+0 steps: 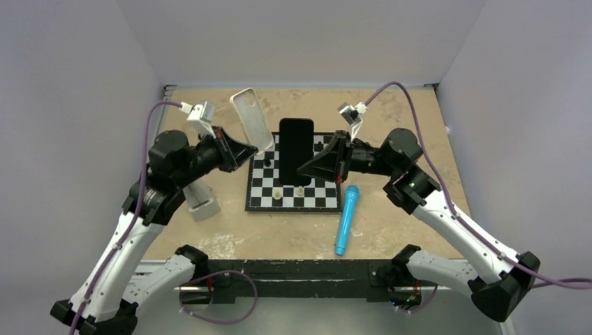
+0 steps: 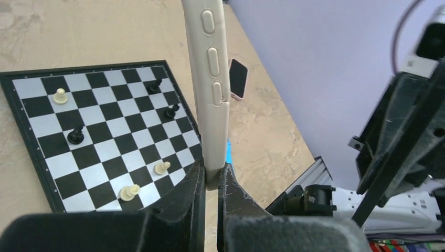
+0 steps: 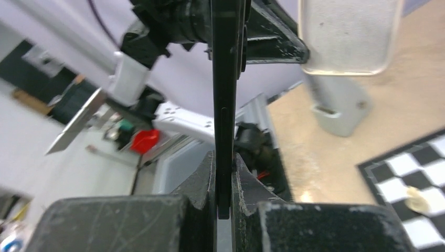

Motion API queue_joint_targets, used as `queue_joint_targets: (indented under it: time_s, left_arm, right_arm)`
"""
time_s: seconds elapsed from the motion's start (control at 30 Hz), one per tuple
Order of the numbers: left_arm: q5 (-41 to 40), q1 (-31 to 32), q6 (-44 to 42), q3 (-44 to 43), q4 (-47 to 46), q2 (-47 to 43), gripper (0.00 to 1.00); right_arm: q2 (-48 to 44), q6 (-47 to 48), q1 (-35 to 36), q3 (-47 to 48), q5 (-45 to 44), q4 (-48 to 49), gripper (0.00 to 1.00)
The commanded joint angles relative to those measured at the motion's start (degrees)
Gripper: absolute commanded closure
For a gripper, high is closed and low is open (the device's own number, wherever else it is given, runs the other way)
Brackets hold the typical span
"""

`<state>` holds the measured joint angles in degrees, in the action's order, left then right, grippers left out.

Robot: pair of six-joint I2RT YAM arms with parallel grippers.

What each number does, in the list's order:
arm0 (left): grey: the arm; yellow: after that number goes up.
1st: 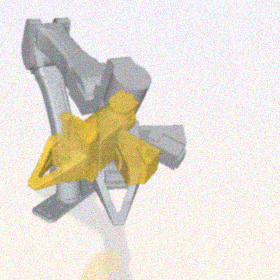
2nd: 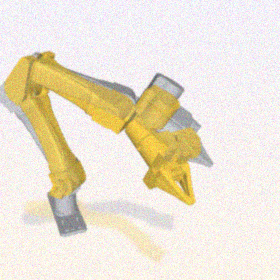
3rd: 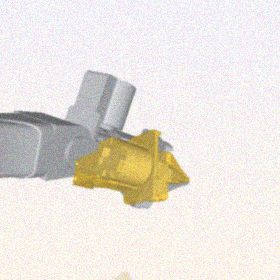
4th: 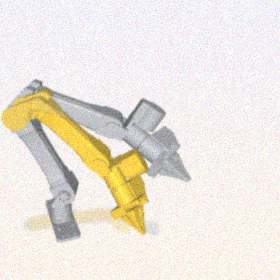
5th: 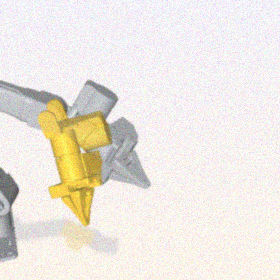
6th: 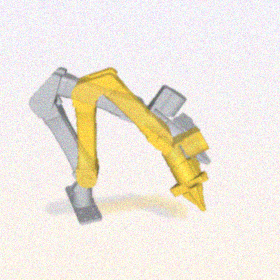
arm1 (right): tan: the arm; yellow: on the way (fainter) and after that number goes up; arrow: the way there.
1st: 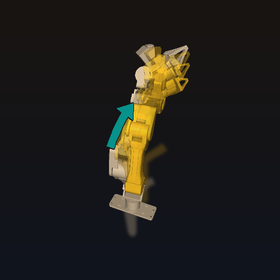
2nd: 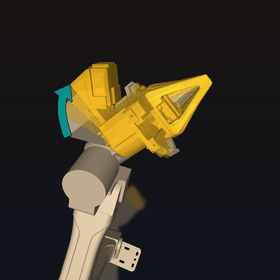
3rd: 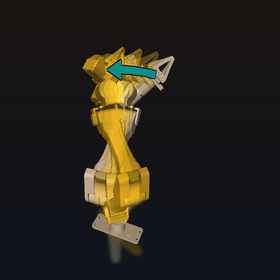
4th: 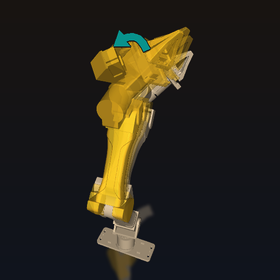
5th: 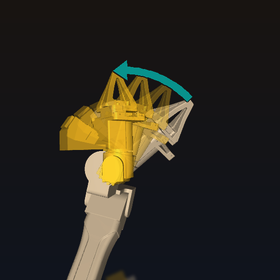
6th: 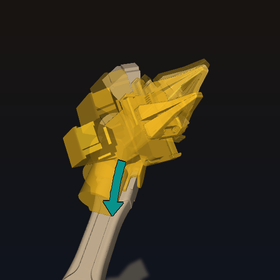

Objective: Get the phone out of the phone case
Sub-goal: Place the phone case at the center of the board.

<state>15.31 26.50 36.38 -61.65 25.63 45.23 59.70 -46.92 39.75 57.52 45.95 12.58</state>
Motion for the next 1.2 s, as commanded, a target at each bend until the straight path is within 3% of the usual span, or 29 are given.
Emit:
queue_joint_targets:
  time_s: [0.0, 0.1, 0.23, 0.37, 0.53, 0.8, 0.97, 1.17]
  left_arm:
    - [1.17, -2.93, -3.23, -9.4, 5.45, 12.81, 1.0]
    - [5.73, -5.95, -6.3, -14.95, 7.12, 21.24, 1.0]
    - [5.39, -8.72, -9.33, -25.54, 12.38, 33.28, 1.0]
    - [-1.94, -10.04, -4.21, -35.26, 15.68, 44.35, 1.0]
    - [-7.36, -11.81, 14.75, -26.79, -7.68, 48.64, 1.0]
    - [-31.46, -11.74, 30.19, -22.86, -31.63, 60.2, 1.0]
    - [-38.82, -12.19, 34.88, -27.91, -30.41, 68.88, 1.0]
    - [-33.71, -15.79, 45.86, -27.75, -34.64, 76.54, 1.0]
  right_arm:
    - [-4.78, 11.24, -5.11, 1.92, -11.59, -14.3, 1.0]
    - [-5.47, 16.79, -7.15, 2.78, -19.22, -22.49, 1.0]
    - [-4.6, 19.91, -8.72, 2.94, -25.84, -26.99, 1.0]
    - [-3.38, 19.57, -9.25, 3.32, -25.86, -26.75, 1.0]
    - [-2.83, 18.06, -9.47, 3.87, -25.43, -26.46, 1.0]
    - [-2.3, 18.69, -10.77, 4.94, -27.16, -29.49, 1.0]
    - [-3.01, 18.7, -11.52, 6.14, -27.18, -30.57, 1.0]
    - [-5.03, 20.4, -12.2, 5.91, -28.9, -31.21, 1.0]
